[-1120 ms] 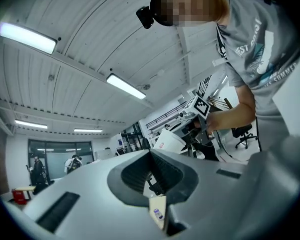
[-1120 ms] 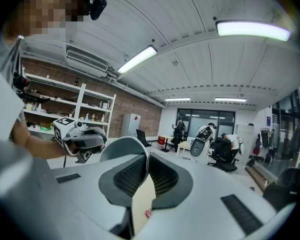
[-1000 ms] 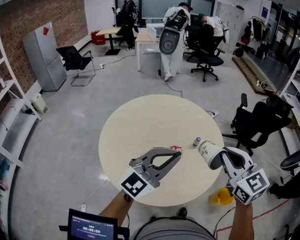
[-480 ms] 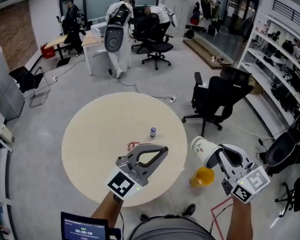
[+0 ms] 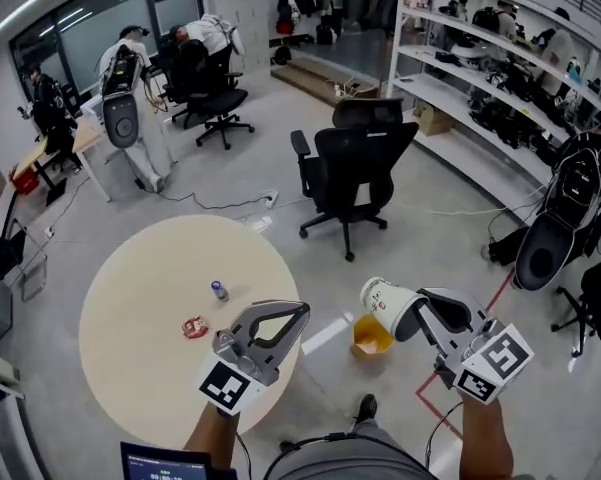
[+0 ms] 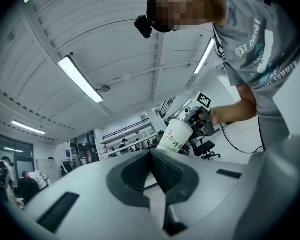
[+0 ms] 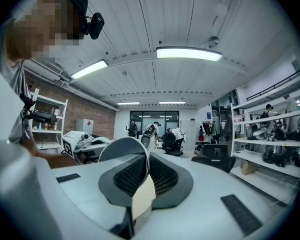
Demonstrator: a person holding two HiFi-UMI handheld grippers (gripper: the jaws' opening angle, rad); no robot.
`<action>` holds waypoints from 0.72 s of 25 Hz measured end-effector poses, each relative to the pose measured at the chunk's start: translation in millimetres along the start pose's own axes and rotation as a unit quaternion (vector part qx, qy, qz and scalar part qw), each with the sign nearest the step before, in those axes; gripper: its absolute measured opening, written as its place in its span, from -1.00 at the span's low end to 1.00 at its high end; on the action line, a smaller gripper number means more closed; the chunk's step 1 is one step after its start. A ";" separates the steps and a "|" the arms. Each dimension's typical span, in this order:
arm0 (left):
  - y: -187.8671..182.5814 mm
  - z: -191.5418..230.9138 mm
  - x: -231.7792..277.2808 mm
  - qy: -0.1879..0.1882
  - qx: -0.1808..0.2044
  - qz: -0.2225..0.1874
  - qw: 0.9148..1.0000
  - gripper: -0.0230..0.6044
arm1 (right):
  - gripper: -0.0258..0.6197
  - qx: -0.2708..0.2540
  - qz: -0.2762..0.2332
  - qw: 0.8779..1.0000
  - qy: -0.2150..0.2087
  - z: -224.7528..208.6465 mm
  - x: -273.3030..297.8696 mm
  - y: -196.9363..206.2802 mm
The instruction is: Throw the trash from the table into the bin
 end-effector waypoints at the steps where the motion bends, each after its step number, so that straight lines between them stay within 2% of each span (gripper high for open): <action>1: -2.6 -2.5 17.0 0.010 -0.002 -0.005 1.000 -0.79 | -0.83 0.003 0.003 1.000 0.009 -13.0 -7.8 4.4; 4: -7.7 -5.2 70.4 0.043 0.000 -0.024 0.999 -0.79 | -0.83 0.015 0.009 0.999 0.039 -53.1 -24.7 18.7; 8: -2.0 -2.2 128.0 0.063 -0.009 -0.034 0.997 -0.79 | -0.83 0.029 0.020 0.998 0.051 -97.2 -25.1 38.3; 15: 29.3 -3.6 184.5 0.107 -0.025 -0.018 0.994 -0.79 | -0.83 0.071 0.051 0.993 0.077 -150.2 -3.4 88.3; 18: 53.5 -4.7 212.5 0.116 -0.039 -0.012 0.992 -0.79 | -0.83 0.091 0.067 0.990 0.081 -175.9 14.9 116.5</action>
Point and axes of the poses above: the fingertips, and each gripper's own axes: x forward along the fingers, z to its left, y out of its underside, the point moved 4 cm from there along -x, backward along the fingers, and after that the axes turned 8 degrees about z, right-handed, at the moved point
